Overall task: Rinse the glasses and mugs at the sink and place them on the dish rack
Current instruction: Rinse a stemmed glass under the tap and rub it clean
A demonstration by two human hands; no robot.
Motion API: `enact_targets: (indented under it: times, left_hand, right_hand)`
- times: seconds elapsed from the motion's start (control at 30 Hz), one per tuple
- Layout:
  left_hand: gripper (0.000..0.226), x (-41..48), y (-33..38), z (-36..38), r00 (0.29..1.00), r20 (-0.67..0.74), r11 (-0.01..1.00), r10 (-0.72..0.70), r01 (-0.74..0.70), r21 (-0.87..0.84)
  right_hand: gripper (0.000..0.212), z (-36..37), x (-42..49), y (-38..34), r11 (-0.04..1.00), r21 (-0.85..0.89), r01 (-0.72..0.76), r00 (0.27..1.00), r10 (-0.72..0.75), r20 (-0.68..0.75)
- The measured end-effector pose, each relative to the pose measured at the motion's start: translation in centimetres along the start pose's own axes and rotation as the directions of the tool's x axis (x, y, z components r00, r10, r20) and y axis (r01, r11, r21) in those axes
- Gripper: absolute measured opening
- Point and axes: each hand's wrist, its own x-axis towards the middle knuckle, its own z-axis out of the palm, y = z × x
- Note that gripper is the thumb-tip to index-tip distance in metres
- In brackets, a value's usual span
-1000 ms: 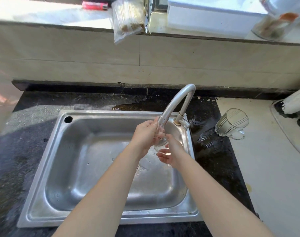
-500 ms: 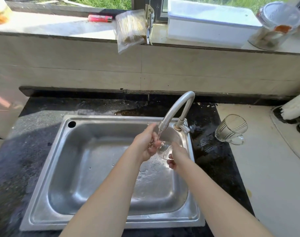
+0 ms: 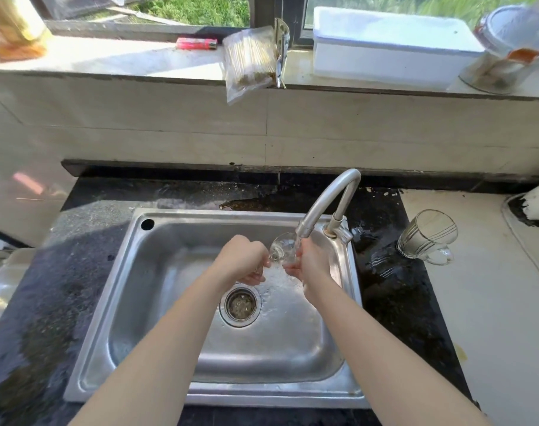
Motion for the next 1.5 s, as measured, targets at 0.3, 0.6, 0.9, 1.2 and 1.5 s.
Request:
enact_targets:
  times: [0.3, 0.6, 0.9, 1.2, 1.5]
  left_hand:
    - [0.011, -0.7, -1.7, -2.5, 0.997, 0.032, 0.998, 0.067, -0.068, 0.019]
    - [0.033, -0.4, -2.6, -1.1, 0.969, 0.043, 0.911, 0.244, -0.245, 0.333]
    - [0.034, -0.2, -2.8, -1.0, 0.912, 0.401, 0.774, -0.090, 0.318, -0.548]
    - [0.024, -0.1, -2.4, -0.4, 0.976, 0.207, 0.963, 0.064, -0.115, 0.243]
    - [0.023, -0.4, -2.4, -1.1, 0.863, 0.499, 0.857, -0.076, 0.312, -0.409]
  right_hand:
    - [0.038, -1.5, 0.0, -2.3, 0.976, -0.198, -0.092, 0.846, 0.181, 0.502]
    - [0.047, 0.4, 0.5, -1.5, 0.867, -0.477, 0.146, 0.989, -0.116, 0.093]
    - [0.039, -0.8, -1.2, -2.2, 0.844, -0.319, 0.430, 0.898, -0.366, 0.244]
    - [0.060, -0.1, -0.2, -1.4, 0.845, -0.461, 0.271, 0.963, -0.245, 0.116]
    - [0.037, -2.0, -1.5, -3.1, 0.884, -0.297, 0.360, 0.853, -0.183, 0.489]
